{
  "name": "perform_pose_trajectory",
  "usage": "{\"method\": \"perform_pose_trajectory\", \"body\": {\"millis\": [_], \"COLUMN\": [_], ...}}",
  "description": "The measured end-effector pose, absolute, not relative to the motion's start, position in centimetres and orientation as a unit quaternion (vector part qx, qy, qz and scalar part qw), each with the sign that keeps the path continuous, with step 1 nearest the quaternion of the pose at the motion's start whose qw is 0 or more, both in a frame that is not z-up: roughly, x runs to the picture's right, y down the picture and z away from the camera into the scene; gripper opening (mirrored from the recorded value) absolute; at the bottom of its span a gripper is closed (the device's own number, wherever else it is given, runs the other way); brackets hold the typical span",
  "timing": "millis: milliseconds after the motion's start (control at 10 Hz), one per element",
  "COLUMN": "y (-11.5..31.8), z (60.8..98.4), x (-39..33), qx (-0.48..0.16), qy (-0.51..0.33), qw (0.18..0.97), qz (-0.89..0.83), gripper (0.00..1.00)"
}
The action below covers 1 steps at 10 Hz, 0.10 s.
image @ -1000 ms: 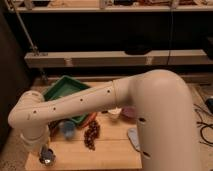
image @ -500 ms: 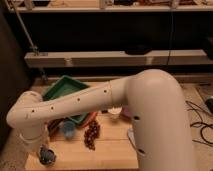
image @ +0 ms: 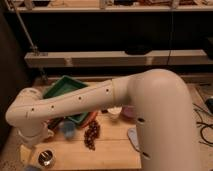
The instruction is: Place sponge in metal cup
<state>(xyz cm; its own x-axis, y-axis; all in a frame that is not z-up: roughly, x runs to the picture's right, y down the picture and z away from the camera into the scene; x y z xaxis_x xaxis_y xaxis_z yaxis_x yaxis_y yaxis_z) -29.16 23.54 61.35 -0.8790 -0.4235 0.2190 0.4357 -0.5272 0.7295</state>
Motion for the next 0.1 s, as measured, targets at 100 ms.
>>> {"method": "perform_pose_trajectory", "body": {"millis": [100], "y": [22.86], "z": [61.27], "x": [-28.79], "qx": [0.006], "qy": [-0.415], "qw": [0.262], "qz": [-0.871], "gripper": [0.80]}}
